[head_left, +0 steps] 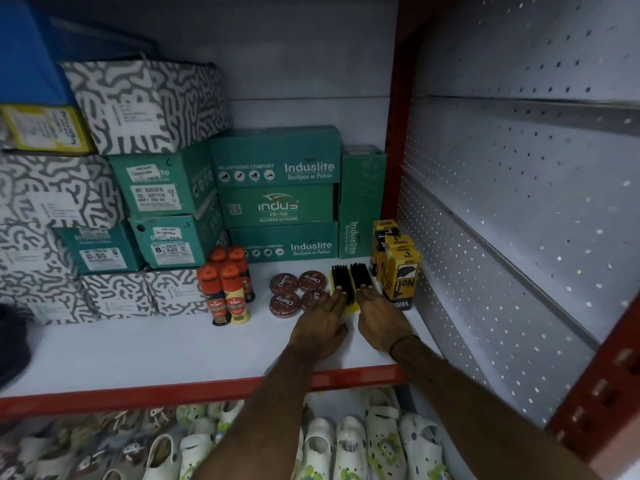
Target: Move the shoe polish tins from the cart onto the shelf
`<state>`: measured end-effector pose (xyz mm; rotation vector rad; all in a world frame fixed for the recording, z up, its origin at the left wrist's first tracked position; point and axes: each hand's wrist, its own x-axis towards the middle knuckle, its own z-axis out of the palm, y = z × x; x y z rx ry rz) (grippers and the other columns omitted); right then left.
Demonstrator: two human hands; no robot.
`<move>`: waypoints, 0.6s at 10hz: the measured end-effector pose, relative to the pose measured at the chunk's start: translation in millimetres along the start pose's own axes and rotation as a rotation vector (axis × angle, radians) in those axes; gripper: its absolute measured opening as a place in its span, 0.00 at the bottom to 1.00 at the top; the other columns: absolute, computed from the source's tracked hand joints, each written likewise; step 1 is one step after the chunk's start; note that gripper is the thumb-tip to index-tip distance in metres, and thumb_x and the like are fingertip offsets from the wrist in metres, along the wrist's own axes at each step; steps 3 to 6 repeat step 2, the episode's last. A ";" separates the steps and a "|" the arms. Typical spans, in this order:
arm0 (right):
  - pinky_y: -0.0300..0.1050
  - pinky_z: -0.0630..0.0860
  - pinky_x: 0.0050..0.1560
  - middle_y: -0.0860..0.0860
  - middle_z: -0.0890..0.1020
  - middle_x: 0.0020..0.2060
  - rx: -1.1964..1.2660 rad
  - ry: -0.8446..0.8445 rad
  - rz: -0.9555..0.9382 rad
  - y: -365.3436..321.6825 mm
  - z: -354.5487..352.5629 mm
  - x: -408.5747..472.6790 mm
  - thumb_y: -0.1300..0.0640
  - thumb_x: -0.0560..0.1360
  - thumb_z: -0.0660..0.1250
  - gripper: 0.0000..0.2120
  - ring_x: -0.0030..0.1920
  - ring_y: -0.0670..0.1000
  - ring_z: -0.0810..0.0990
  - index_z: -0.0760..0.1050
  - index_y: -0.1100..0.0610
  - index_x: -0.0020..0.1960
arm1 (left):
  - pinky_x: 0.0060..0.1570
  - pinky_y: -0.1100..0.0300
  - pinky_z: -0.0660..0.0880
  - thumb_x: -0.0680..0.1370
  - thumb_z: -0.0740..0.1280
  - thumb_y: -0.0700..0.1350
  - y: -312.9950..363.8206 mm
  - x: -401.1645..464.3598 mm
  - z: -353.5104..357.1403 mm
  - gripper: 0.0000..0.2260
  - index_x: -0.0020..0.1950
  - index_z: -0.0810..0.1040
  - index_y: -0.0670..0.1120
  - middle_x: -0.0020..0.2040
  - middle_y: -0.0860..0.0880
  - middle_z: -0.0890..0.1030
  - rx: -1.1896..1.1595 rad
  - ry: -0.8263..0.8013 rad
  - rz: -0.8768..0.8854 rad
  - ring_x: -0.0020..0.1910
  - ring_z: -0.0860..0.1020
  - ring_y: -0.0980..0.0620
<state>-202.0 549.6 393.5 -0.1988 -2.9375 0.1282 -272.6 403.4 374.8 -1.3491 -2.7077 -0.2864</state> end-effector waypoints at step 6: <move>0.57 0.67 0.75 0.60 0.71 0.74 -0.096 0.255 -0.001 -11.2 -36.6 7.8 0.50 0.81 0.56 0.25 0.75 0.57 0.68 0.65 0.62 0.74 | 0.82 0.45 0.42 0.85 0.49 0.57 -23.2 -9.4 -40.6 0.31 0.83 0.43 0.44 0.84 0.44 0.43 0.155 0.186 -0.093 0.83 0.43 0.43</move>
